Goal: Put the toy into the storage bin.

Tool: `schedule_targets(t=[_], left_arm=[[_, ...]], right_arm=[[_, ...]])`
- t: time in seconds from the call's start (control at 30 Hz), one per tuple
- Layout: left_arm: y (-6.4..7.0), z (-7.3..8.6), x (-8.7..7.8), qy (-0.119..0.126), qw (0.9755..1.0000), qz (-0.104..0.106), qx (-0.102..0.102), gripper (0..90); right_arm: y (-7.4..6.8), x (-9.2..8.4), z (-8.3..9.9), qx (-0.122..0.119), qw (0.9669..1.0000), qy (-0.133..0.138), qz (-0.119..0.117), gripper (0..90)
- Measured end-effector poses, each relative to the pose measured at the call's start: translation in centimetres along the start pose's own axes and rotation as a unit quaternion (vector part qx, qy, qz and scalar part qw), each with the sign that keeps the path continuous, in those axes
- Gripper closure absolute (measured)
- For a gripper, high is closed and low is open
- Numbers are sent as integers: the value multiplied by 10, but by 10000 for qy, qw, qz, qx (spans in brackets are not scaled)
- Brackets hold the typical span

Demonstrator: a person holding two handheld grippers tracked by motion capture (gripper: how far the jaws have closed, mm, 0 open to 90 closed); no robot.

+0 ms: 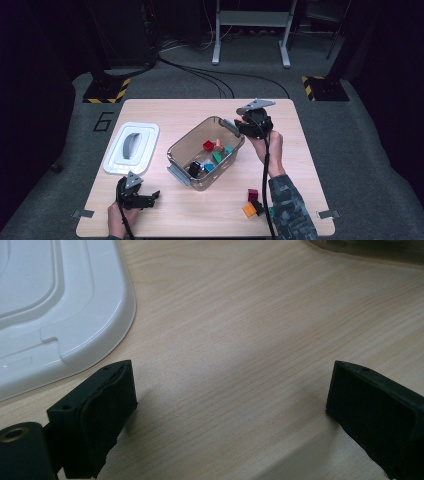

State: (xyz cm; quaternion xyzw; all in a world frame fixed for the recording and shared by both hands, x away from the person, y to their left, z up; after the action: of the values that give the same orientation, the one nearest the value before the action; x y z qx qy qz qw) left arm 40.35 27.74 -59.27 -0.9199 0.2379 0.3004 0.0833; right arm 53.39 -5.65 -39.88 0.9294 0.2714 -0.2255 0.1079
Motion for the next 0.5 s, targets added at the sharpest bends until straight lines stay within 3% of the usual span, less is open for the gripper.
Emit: schedule_targets(t=[0.3,0.5], left_arm=[[0,0,0,11,10000,0,-16,56],[-1,0,0,-7,10000,0,36,57]], right_arm=[[-19,9,1,67,9993,-51,-367,670],[-30,19,15,127,9978,-283,-592,670]])
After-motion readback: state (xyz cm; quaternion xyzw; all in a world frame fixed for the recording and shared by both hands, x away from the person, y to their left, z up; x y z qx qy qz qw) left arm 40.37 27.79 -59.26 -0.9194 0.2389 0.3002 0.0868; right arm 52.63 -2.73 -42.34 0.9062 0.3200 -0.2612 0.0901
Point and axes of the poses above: each handheld gripper's, and its own axes: x roughly forward along the jaws, z roughly out of its underside, y roughly to its right, the point moved 9 cm from there along x, roughly forward along the jaws, and after that the axes turned 7 degrees about y, right-handed, at the moved point
